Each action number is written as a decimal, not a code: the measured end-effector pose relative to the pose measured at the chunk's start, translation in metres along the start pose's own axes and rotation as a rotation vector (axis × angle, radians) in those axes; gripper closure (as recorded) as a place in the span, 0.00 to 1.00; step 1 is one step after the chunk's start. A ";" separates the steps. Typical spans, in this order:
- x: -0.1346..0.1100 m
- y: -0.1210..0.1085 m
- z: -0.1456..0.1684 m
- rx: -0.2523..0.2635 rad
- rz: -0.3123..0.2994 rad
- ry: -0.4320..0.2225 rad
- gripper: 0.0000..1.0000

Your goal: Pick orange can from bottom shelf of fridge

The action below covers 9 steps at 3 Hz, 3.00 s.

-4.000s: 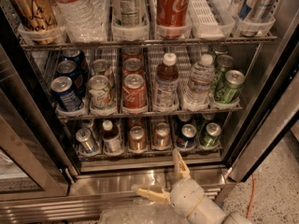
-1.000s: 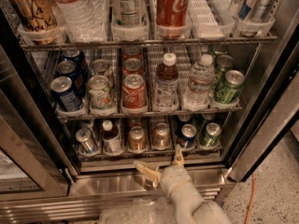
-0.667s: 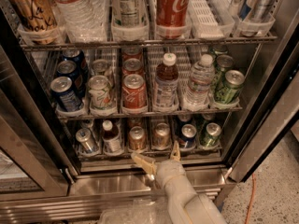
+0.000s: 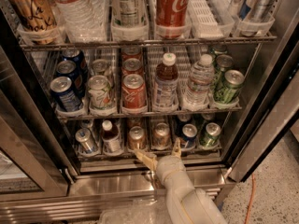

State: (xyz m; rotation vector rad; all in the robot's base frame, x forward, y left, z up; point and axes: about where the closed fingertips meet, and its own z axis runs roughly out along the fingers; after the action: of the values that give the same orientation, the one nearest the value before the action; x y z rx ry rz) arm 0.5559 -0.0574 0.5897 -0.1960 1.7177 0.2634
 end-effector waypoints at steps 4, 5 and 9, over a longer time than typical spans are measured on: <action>-0.001 -0.003 0.014 0.010 -0.005 0.004 0.09; 0.000 -0.002 0.015 0.010 -0.005 0.004 0.10; -0.001 -0.005 0.027 0.024 -0.011 0.011 0.48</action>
Offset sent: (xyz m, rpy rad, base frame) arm 0.0008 -0.0002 -0.0010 -0.0012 0.0033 -0.0017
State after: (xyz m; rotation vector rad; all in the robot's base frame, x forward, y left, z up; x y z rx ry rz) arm 0.5833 -0.0548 0.5862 -0.1895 1.7297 0.2336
